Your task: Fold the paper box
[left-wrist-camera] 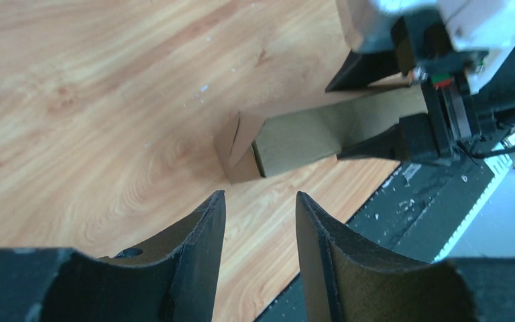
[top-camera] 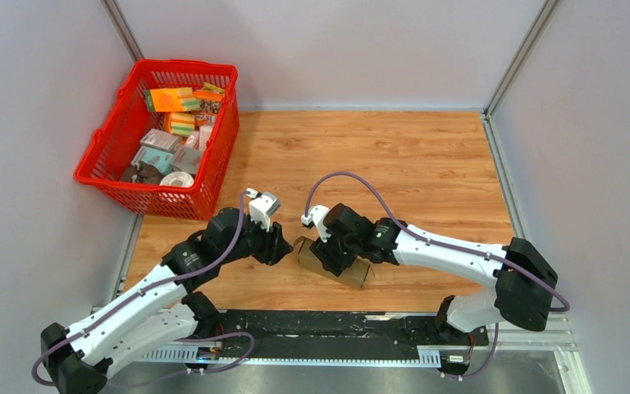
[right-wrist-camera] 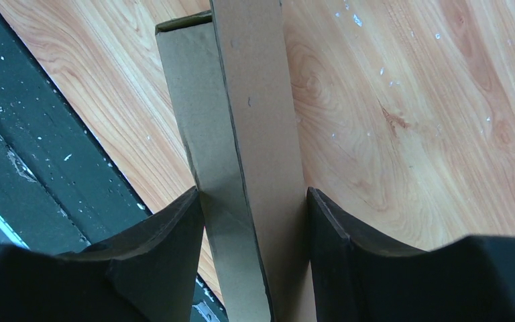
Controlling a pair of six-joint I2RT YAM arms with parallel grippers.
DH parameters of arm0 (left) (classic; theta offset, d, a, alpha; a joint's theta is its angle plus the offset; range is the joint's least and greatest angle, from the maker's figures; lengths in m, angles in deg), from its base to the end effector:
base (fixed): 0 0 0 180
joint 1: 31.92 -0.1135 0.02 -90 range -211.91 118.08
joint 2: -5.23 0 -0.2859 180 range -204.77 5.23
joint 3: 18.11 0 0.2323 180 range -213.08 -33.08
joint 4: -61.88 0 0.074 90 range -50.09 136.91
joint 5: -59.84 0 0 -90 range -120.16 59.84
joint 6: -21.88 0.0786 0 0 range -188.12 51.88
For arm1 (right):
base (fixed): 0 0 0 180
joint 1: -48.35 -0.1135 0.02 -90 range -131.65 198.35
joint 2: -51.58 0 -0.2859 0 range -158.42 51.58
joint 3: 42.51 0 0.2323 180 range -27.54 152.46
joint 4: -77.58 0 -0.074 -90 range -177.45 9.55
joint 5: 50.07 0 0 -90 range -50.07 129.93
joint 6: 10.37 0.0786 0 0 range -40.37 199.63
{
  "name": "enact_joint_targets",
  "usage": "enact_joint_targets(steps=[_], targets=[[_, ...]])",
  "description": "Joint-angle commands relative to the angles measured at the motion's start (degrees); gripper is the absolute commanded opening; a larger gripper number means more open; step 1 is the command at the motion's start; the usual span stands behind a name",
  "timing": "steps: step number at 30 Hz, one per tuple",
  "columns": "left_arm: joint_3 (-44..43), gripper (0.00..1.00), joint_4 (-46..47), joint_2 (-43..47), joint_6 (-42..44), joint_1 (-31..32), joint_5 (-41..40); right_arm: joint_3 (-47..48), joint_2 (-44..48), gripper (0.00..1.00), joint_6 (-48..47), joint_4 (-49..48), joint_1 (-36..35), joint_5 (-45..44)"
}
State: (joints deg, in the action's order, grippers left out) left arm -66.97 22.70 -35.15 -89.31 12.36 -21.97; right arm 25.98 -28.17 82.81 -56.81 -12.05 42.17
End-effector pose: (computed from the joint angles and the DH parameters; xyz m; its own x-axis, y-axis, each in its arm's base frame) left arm 0.1085 -0.1215 0.2555 -0.6223 0.1071 -0.7754 0.5940 0.7098 -0.3786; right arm 0.1358 0.2453 0.2217 -0.4618 -0.7007 -0.5439 -0.8551 0.5147 0.0630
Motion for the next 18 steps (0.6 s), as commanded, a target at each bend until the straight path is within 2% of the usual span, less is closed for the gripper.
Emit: enact_joint_targets(steps=[1,2,5,14,18], targets=[[-3.2,0.51,5.7,-4.2,5.4,0.6,-1.2,0.9,-1.6,0.39,-0.2,0.4,1.2,3.8],[-3.8,0.51,6.3,-6.3,5.7,0.6,-1.3,0.7,-1.5,0.39,-0.2,0.1,1.4,3.9],[-4.8,0.43,6.8,-9.9,6.9,1.0,-1.2,0.4,-1.0,0.39,-0.3,-0.2,1.9,4.5],[-6.3,0.45,8.2,-15.0,10.1,2.7,-2.5,0.3,-0.7,0.39,-0.4,-0.8,1.9,5.2],[-7.8,0.4,7.5,-17.6,11.6,3.0,-3.3,0.4,-0.6,0.39,-0.4,-1.0,1.8,5.4]])
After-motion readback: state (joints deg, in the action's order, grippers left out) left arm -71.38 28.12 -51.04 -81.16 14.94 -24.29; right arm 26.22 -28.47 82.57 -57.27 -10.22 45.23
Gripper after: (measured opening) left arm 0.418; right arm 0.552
